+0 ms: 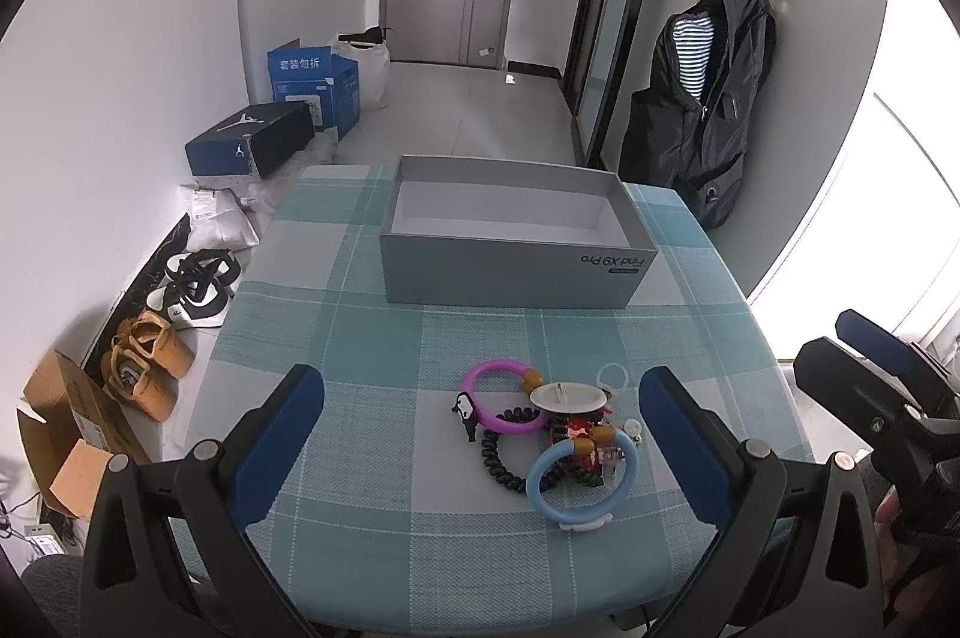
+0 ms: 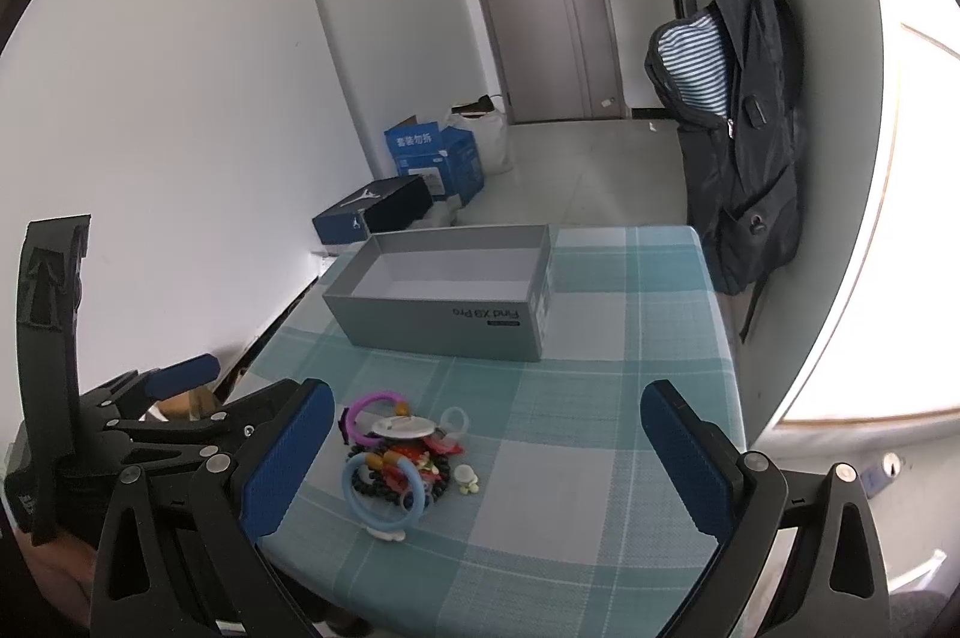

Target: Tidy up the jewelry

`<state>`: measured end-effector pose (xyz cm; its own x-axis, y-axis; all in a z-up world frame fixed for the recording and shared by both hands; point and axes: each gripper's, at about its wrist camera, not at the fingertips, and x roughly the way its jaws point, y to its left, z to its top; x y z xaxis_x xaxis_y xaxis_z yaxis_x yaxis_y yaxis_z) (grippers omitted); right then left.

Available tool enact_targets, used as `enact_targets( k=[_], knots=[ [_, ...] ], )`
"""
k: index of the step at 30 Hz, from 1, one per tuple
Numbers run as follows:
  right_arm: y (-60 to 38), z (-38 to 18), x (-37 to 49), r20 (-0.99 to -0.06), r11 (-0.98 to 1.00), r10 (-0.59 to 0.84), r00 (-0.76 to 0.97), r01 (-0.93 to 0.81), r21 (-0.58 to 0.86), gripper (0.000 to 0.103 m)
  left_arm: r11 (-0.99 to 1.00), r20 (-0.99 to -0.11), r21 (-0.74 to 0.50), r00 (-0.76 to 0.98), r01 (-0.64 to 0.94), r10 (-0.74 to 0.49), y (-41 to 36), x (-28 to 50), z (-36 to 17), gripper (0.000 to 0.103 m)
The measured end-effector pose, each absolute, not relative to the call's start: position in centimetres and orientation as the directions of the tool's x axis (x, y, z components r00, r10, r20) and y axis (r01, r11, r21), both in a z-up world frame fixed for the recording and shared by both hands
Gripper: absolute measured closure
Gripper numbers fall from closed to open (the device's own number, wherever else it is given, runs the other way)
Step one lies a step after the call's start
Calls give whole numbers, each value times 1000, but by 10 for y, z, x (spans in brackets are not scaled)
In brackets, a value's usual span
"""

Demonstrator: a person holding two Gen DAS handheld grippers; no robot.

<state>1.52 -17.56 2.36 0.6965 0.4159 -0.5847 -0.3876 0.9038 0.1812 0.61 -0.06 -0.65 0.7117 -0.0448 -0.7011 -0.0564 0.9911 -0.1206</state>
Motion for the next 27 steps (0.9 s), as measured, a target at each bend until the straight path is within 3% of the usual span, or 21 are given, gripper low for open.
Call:
enact_targets(
  k=[11, 27],
  knots=[
    [-176, 23, 16, -586, 905, 414, 697, -383, 184, 0, 990, -706, -131, 706, -54, -55, -1, 6, -8, 1],
    [-193, 20, 24, -613, 944, 325, 720, -289, 160, 0, 969, -779, -247, 600, -27, -182, -10, 5, -32, 1]
  ],
)
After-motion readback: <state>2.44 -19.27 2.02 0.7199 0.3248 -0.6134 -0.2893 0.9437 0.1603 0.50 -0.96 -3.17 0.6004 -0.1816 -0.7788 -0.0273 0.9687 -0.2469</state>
